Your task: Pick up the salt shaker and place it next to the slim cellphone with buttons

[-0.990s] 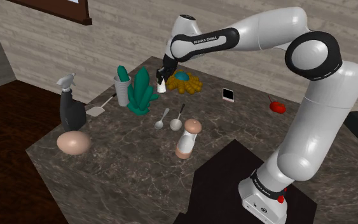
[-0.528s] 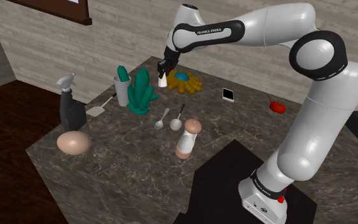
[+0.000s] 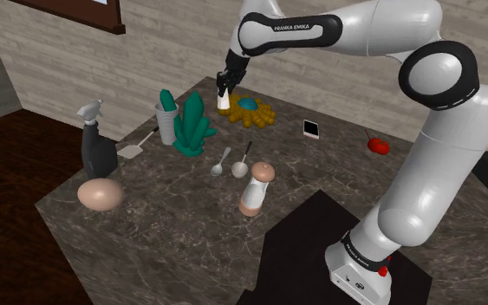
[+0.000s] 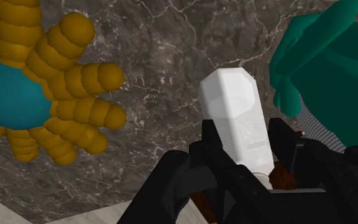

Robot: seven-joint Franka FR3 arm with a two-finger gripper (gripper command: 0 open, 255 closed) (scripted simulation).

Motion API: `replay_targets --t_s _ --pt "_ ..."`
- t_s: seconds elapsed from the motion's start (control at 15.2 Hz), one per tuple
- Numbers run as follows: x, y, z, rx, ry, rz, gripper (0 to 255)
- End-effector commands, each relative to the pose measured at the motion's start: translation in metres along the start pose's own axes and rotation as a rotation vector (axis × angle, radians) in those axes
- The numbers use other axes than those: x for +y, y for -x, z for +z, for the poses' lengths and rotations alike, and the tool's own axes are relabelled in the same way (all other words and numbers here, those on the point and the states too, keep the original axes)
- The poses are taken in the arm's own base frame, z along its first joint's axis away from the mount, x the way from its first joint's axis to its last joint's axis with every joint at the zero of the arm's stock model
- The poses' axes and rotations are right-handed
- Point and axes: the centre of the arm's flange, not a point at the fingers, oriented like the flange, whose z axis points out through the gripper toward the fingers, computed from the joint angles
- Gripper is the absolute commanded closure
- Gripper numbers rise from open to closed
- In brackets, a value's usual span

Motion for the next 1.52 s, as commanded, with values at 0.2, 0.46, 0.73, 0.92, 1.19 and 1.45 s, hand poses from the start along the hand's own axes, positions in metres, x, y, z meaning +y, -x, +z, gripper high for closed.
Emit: replay_targets --t_s 0.2,0.46,0.73,0.92,1.19,1.45 --pt "0.000 -0.005 -0.021 0.000 0.000 0.000 255" --pt "0.041 0.029 -0.027 0.000 0.000 0.000 255" --pt "0.081 0.062 -0.034 0.000 0.000 0.000 255" --pt "0.112 0.087 -0.039 0.000 0.000 0.000 255" --pt "0.152 0.120 -0.045 0.000 0.000 0.000 255" --pt "0.193 0.153 -0.051 0.000 0.000 0.000 255"
